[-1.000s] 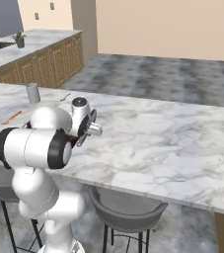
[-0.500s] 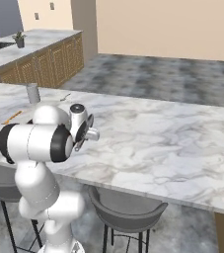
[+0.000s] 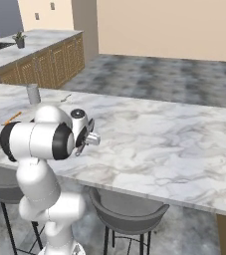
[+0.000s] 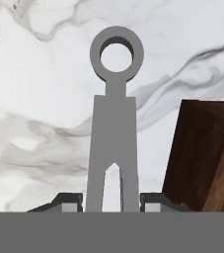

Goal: Take the tongs from the drawer on the left and place them on the dining counter next to the tray containing the kebab skewer.

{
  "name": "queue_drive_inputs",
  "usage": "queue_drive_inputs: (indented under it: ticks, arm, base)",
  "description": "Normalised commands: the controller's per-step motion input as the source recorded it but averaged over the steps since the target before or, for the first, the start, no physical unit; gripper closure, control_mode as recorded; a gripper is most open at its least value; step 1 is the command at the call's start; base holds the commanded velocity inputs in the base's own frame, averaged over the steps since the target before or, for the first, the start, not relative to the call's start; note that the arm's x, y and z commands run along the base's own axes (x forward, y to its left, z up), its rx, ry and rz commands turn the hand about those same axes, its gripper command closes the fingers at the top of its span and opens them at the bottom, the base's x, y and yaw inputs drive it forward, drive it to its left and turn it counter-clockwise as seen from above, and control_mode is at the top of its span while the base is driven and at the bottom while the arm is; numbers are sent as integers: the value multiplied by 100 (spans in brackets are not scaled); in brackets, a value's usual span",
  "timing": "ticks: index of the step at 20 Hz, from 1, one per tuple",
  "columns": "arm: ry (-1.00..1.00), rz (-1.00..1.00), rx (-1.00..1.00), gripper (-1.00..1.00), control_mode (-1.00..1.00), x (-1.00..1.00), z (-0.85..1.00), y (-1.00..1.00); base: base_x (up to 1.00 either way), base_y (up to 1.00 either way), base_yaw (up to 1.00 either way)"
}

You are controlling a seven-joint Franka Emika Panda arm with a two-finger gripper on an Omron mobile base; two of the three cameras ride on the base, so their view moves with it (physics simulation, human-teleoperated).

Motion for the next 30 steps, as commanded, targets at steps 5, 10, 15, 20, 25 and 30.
queue_drive_inputs:
  ticks: [5, 10, 15, 20, 25, 30]
  arm:
    - [0, 0, 0, 100, -100, 0, -16, 0]
    - [0, 0, 0, 100, -100, 0, -13, 0]
    - [0, 0, 0, 100, -100, 4, -12, 0]
    - [0, 0, 0, 100, -100, 17, -5, 0]
    - [0, 0, 0, 100, -100, 22, 0, 0]
    - [0, 0, 0, -100, -100, 9, -3, 4]
  base:
    - [0, 0, 0]
    - [0, 0, 0]
    - [0, 0, 0]
    - [0, 0, 0]
    - [0, 0, 0]
    - [0, 0, 0]
